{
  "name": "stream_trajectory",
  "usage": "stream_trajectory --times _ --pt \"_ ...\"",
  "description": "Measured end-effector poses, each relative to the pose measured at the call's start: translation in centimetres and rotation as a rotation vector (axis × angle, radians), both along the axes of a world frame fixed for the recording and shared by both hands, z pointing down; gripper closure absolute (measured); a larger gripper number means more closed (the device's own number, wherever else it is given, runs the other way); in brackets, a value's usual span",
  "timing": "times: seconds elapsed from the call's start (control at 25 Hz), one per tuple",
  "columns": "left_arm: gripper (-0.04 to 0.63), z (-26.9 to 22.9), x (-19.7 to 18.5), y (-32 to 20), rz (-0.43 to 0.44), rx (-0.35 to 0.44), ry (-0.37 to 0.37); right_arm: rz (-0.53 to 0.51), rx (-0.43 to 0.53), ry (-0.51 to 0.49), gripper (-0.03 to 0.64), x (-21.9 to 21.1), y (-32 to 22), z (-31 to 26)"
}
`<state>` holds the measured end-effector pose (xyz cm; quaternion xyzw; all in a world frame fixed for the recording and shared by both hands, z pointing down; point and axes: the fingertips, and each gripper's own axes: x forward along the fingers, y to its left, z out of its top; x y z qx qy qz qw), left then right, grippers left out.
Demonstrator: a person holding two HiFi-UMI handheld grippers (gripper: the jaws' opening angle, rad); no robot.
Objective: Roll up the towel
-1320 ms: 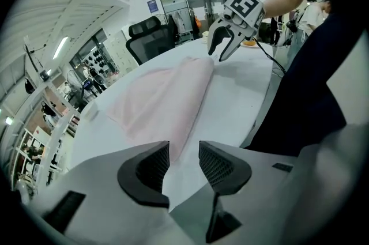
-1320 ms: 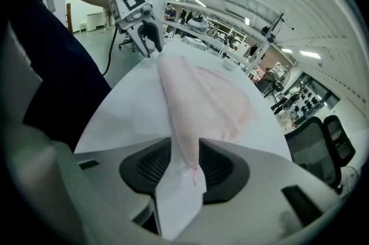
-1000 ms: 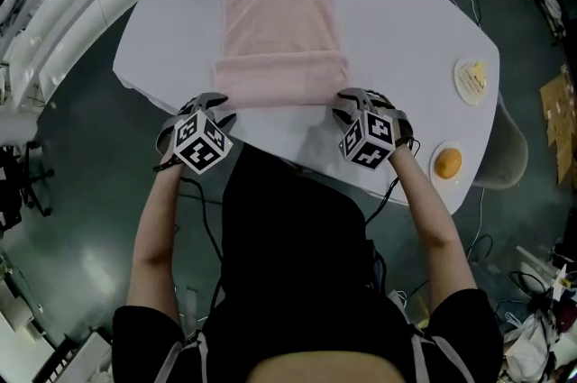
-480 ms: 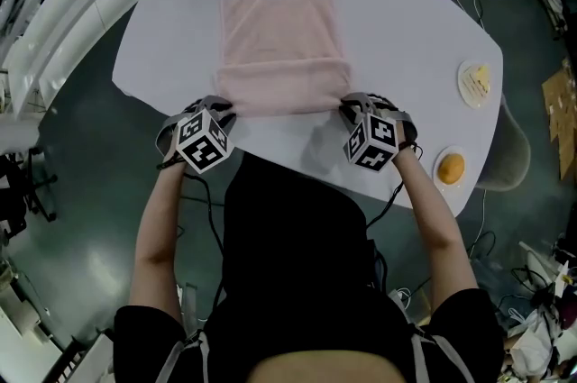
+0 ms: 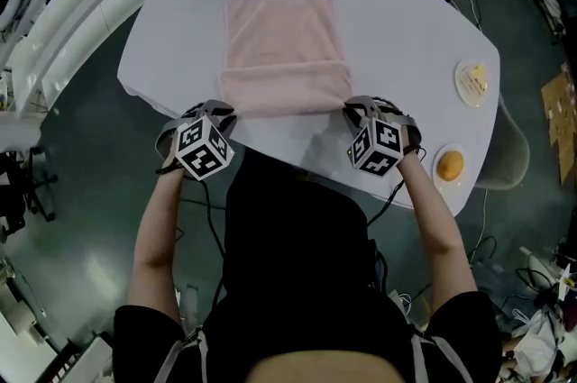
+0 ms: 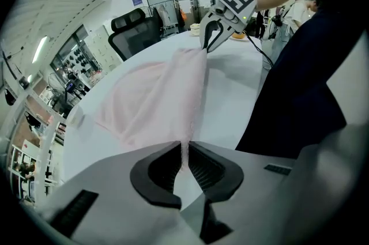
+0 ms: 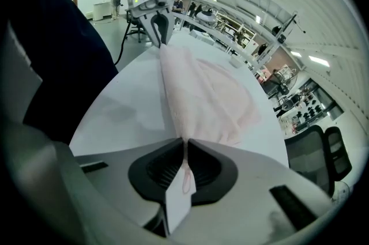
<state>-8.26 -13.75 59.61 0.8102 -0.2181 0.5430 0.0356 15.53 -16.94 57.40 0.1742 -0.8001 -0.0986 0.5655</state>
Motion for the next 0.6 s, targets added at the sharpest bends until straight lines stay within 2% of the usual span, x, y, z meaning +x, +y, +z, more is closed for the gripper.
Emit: stream_trajectory --times 0.28,0.6 --pt "0.554 -0.9 0.1 4.1 -0.006 -0.002 0.020 -0.016 0.011 -0.016 0.588 0.0 3.8 -1.2" --pt "0.554 -1.2 0.1 9.0 -0.013 -0.021 0.031 -0.016 -0.041 -0.078 0.588 0.2 9.0 -1.5"
